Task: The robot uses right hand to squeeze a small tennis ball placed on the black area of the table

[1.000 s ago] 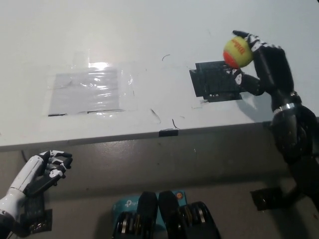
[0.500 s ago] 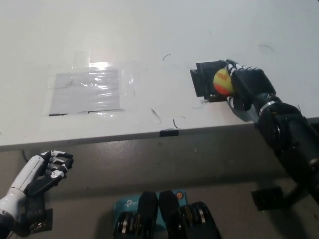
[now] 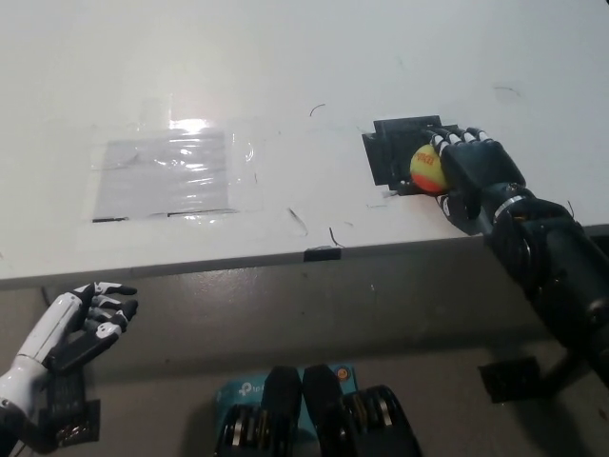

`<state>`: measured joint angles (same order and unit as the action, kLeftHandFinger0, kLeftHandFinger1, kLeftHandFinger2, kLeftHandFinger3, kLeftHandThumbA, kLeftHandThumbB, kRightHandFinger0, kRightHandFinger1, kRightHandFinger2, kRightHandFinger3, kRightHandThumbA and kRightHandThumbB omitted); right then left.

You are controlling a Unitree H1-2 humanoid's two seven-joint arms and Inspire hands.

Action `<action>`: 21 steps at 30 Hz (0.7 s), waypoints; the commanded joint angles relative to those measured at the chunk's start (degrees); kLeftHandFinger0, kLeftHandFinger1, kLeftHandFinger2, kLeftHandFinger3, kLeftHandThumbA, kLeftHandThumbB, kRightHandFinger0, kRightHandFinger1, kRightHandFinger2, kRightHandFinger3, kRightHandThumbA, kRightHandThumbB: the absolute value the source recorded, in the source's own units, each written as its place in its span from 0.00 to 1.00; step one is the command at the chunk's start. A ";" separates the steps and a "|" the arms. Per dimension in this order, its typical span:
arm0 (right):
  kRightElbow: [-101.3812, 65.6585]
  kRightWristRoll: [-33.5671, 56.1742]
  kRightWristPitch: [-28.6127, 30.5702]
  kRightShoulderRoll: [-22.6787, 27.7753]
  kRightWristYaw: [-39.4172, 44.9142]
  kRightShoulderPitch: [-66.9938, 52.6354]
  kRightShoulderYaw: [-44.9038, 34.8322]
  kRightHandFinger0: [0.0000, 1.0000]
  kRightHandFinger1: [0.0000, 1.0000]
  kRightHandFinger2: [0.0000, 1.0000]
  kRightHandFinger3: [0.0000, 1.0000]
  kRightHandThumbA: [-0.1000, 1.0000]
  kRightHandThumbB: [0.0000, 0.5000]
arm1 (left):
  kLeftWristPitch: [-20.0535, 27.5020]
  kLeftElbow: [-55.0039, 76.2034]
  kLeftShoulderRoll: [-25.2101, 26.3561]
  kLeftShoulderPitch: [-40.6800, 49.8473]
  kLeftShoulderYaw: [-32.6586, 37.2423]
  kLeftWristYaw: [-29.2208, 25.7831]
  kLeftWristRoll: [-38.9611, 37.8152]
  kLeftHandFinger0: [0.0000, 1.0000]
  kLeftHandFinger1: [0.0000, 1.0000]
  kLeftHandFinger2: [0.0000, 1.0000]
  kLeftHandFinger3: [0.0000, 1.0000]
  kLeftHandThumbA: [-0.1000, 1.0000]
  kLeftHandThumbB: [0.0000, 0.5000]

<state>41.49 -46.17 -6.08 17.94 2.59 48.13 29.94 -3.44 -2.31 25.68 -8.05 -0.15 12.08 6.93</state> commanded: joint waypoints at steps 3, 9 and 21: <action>-4.58 0.53 -3.10 1.82 6.99 0.57 -0.18 1.00 1.00 1.00 1.00 0.46 0.97 | 1.18 0.84 1.01 -1.46 -0.93 -0.28 -0.04 0.42 0.49 0.57 0.67 0.72 0.05; -10.75 1.68 -6.88 3.75 18.73 2.11 -0.12 1.00 1.00 1.00 1.00 0.82 1.00 | 0.67 0.94 1.13 -1.44 -1.12 -0.33 0.02 0.43 0.50 0.59 0.69 0.72 0.01; -20.03 1.37 -7.95 4.87 21.69 -0.51 -1.70 1.00 1.00 1.00 1.00 0.93 1.00 | 0.92 0.29 0.78 -0.78 -1.59 -0.82 0.08 0.41 0.48 0.56 0.66 0.75 0.04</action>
<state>26.31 -45.27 -12.13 21.19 21.33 46.76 29.43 -3.30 -2.67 25.68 -8.09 -0.65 12.06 6.92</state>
